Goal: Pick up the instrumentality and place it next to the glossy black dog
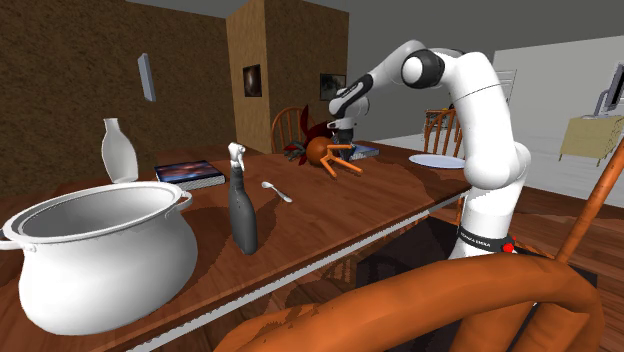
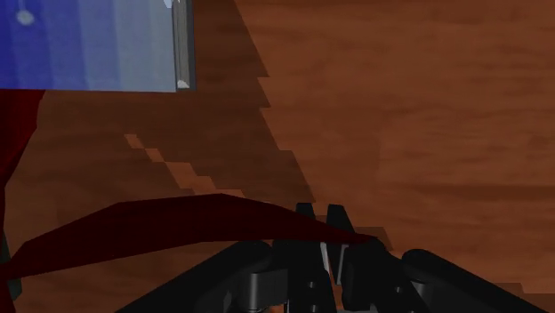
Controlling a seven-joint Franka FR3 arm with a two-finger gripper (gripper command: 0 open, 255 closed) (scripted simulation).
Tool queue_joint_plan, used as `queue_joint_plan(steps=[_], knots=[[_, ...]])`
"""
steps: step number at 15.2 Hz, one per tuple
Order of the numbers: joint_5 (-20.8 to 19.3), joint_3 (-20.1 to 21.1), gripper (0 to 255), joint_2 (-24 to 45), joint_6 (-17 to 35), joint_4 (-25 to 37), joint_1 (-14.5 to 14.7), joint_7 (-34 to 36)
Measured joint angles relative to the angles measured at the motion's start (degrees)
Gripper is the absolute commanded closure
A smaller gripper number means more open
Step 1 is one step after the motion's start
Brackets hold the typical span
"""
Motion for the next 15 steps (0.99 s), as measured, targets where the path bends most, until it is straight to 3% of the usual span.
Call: queue_joint_plan(steps=[6,7,15], knots=[[0.05,0.03,255,0.21,0.36,-0.13,-0.01,-0.01],[0.05,0.03,0,0.21,0.36,-0.13,-0.01,-0.01],[-0.16,-0.08,0,-0.57,-1.65,1.15,0.02,0.07]])
